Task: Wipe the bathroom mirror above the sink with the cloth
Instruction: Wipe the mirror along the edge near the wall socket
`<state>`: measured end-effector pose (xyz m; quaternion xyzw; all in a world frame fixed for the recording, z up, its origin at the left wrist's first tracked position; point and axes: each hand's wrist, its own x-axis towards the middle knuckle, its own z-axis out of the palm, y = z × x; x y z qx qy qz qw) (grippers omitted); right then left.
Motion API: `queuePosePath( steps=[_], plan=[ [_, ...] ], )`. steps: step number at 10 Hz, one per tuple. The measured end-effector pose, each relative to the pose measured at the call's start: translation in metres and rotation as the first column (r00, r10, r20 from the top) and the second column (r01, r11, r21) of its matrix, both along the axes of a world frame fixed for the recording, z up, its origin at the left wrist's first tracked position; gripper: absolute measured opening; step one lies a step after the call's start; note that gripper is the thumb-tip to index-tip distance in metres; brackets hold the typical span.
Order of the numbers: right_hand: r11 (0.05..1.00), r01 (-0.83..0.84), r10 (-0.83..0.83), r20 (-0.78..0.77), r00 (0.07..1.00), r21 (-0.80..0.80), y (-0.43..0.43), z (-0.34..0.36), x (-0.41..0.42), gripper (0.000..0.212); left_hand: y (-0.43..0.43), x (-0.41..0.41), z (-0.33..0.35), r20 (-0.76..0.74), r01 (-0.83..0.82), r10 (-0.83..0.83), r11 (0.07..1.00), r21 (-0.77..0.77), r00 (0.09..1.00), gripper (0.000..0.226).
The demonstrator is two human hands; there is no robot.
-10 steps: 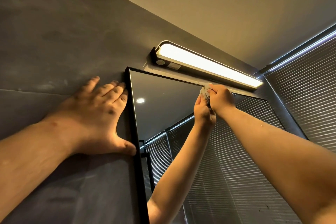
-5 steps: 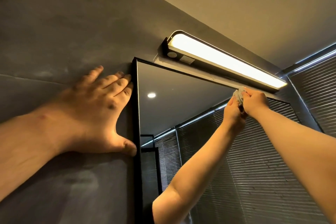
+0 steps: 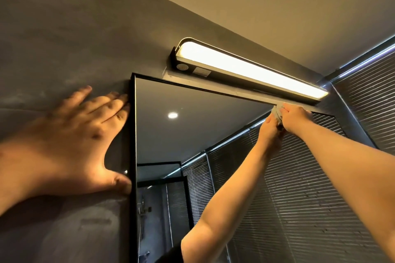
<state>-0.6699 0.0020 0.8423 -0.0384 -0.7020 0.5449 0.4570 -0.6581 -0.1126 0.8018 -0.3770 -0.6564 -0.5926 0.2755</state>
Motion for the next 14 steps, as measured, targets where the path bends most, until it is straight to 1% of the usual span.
queuePosePath(
  steps=[1, 2, 3, 4, 5, 6, 7, 8, 9, 10, 11, 12, 13, 14],
  plan=[
    [0.998, -0.039, 0.039, -0.023, 0.999, -0.04, -0.006, -0.004, 0.002, 0.064, 0.016, -0.04, 0.01, 0.136, 0.348, -0.353, 0.935, 0.062, 0.926, 0.035],
    [0.999, -0.044, 0.043, -0.078, 0.996, -0.004, -0.011, -0.009, 0.005, 0.055, 0.01, -0.03, 0.009, 0.019, 0.316, -0.319, 0.944, 0.098, 0.948, 0.021],
    [0.995, -0.028, 0.042, -0.148, 0.988, 0.098, -0.014, -0.01, 0.011, 0.05, 0.0, -0.015, 0.004, -0.058, 0.331, -0.327, 0.937, 0.107, 0.943, 0.018],
    [0.988, -0.006, 0.037, -0.192, 0.981, 0.157, -0.018, -0.012, 0.016, 0.046, -0.002, -0.012, 0.006, -0.101, 0.307, -0.296, 0.946, 0.105, 0.95, 0.019],
    [0.99, -0.019, 0.046, -0.194, 0.98, 0.137, -0.018, -0.011, 0.015, 0.047, 0.001, -0.01, 0.006, -0.086, 0.311, -0.302, 0.943, 0.12, 0.949, 0.024],
    [0.993, -0.041, 0.057, -0.155, 0.986, 0.11, -0.013, -0.007, 0.009, 0.051, 0.002, -0.013, 0.008, -0.024, 0.309, -0.309, 0.945, 0.104, 0.951, 0.028],
    [0.993, -0.059, 0.071, -0.126, 0.989, 0.102, -0.006, -0.006, 0.002, 0.052, 0.004, -0.013, 0.006, 0.011, 0.267, -0.268, 0.963, 0.047, 0.963, 0.035],
    [0.984, -0.078, 0.094, -0.097, 0.991, 0.158, 0.003, -0.011, 0.001, 0.047, 0.004, -0.015, -0.005, 0.01, 0.273, -0.274, 0.961, 0.049, 0.962, 0.041],
    [0.963, -0.087, 0.128, -0.145, 0.981, 0.257, 0.008, -0.022, 0.006, 0.042, 0.005, -0.019, -0.009, 0.066, 0.347, -0.353, 0.934, 0.089, 0.933, 0.037],
    [0.946, -0.123, 0.196, -0.23, 0.953, 0.299, 0.009, -0.043, 0.015, 0.033, 0.006, -0.018, -0.022, 0.022, 0.377, -0.384, 0.915, 0.144, 0.923, 0.038],
    [0.928, -0.158, 0.261, -0.285, 0.922, 0.337, 0.004, -0.069, 0.029, 0.034, 0.0, -0.019, -0.046, -0.009, 0.434, -0.441, 0.879, 0.198, 0.898, 0.04],
    [0.911, -0.23, 0.349, -0.342, 0.872, 0.342, -0.006, -0.096, 0.044, 0.036, -0.002, -0.018, -0.065, -0.002, 0.535, -0.55, 0.81, 0.24, 0.835, 0.042],
    [0.901, -0.263, 0.39, -0.379, 0.839, 0.345, -0.015, -0.13, 0.053, 0.042, -0.002, -0.016, -0.093, -0.009, 0.534, -0.564, 0.777, 0.335, 0.826, 0.044],
    [0.886, -0.26, 0.417, -0.414, 0.809, 0.385, -0.024, -0.159, 0.062, 0.048, -0.007, -0.013, -0.118, -0.055, 0.563, -0.586, 0.743, 0.362, 0.808, 0.04]
  ],
)
